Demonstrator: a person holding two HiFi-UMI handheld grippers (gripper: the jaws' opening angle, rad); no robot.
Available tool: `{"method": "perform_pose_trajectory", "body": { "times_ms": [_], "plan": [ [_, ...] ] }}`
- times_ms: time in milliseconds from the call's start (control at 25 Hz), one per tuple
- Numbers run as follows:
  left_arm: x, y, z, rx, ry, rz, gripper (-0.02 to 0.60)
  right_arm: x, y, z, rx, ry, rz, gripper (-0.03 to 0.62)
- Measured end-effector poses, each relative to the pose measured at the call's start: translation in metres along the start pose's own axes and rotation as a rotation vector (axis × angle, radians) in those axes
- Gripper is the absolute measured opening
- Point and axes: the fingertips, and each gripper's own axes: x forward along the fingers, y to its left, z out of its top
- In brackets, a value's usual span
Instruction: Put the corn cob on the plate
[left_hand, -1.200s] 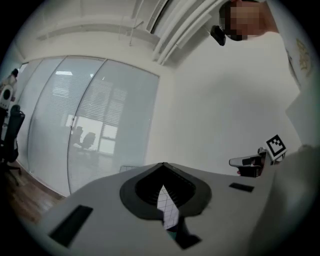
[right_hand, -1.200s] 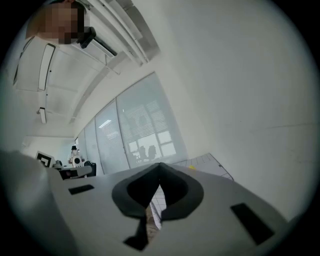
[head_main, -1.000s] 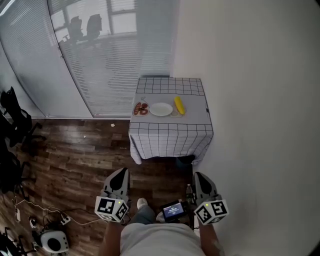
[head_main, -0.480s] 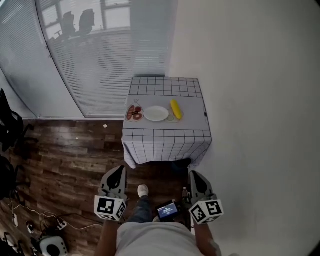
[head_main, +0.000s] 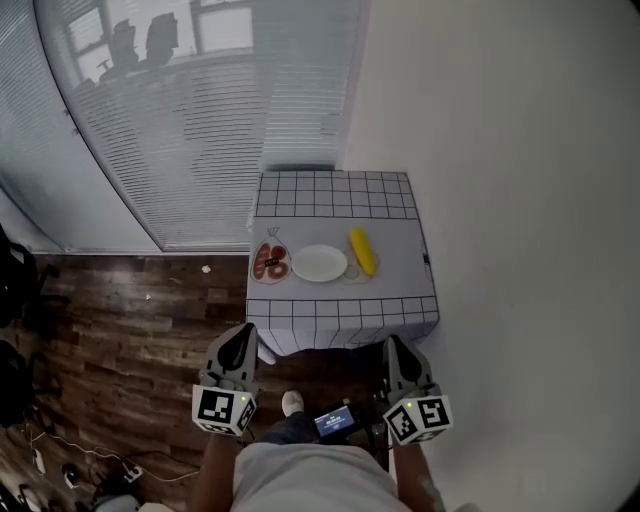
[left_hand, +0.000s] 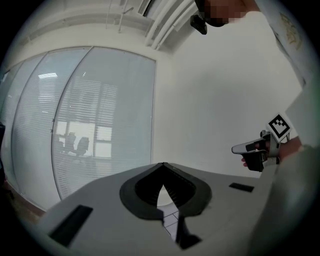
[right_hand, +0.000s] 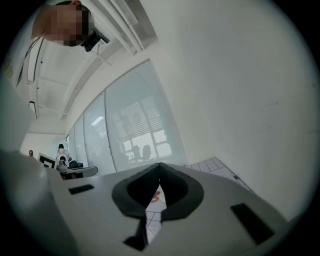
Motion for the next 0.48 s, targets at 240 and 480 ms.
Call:
{"method": "perform_pose_trajectory", "body": {
  "times_ms": [240,480],
  "plan": [
    [0.05,0.024,0.001,0.008,0.014,-0.04,0.008,0.05,-0.007,0.006,-0.067,0.029,-0.007,0.006],
    [0.087,0.029,-0.009,0.001,0.035,-0.067,0.008,0.083,-0.025,0.0,-0.118,0.081,-0.041,0.006]
  ]
}}
